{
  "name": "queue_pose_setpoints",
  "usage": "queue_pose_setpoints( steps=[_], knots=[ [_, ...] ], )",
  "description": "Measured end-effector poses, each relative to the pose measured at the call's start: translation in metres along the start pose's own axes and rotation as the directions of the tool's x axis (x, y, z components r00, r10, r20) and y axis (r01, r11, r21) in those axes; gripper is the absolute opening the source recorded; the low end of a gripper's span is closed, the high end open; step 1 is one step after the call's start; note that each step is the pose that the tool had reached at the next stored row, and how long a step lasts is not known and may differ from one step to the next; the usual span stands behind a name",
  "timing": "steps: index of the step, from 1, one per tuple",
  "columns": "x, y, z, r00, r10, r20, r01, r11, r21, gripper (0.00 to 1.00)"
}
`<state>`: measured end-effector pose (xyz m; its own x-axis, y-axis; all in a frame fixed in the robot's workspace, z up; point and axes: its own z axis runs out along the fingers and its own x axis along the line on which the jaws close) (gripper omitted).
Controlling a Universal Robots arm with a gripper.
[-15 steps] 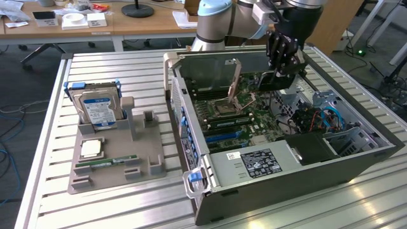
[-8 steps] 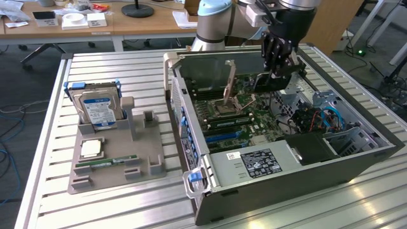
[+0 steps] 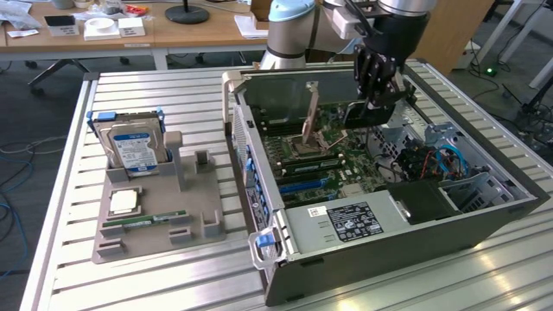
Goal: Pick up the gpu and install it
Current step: 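Insert the gpu into the slot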
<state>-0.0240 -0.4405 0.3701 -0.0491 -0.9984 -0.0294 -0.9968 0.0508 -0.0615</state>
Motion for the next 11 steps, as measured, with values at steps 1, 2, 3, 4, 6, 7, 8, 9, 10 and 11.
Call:
queue_pose_setpoints(
  steps=[1,2,3,4,6,7,8,9,10,11],
  knots=[
    [0.0011,0.0004,-0.0001,1.0000,0.000,0.0000,0.000,1.0000,0.0000,0.27],
    [0.0020,0.0009,-0.0001,1.0000,0.000,0.0000,0.000,1.0000,0.0001,0.27],
    [0.0027,0.0015,-0.0002,1.0000,0.000,-0.0001,0.000,1.0000,0.0000,0.27],
    [0.0036,0.0018,-0.0002,1.0000,0.000,0.0000,0.000,1.0000,0.0000,0.27],
    [0.0054,0.0025,-0.0003,1.0000,0.000,0.0000,0.000,1.0000,0.0000,0.27],
    [0.0059,0.0030,-0.0003,1.0000,0.000,-0.0001,0.000,1.0000,0.0000,0.27],
    [0.0059,0.0035,0.0002,1.0000,0.000,0.0002,0.000,1.0000,0.0001,0.27],
    [0.0060,0.0038,0.0012,1.0000,0.000,0.0000,0.000,1.0000,0.0000,0.27],
    [0.0061,0.0041,0.0027,1.0000,0.000,0.0000,0.000,1.0000,0.0000,0.27],
    [0.0062,0.0044,0.0044,1.0000,0.000,0.0000,0.000,1.0000,0.0000,0.27]
  ],
)
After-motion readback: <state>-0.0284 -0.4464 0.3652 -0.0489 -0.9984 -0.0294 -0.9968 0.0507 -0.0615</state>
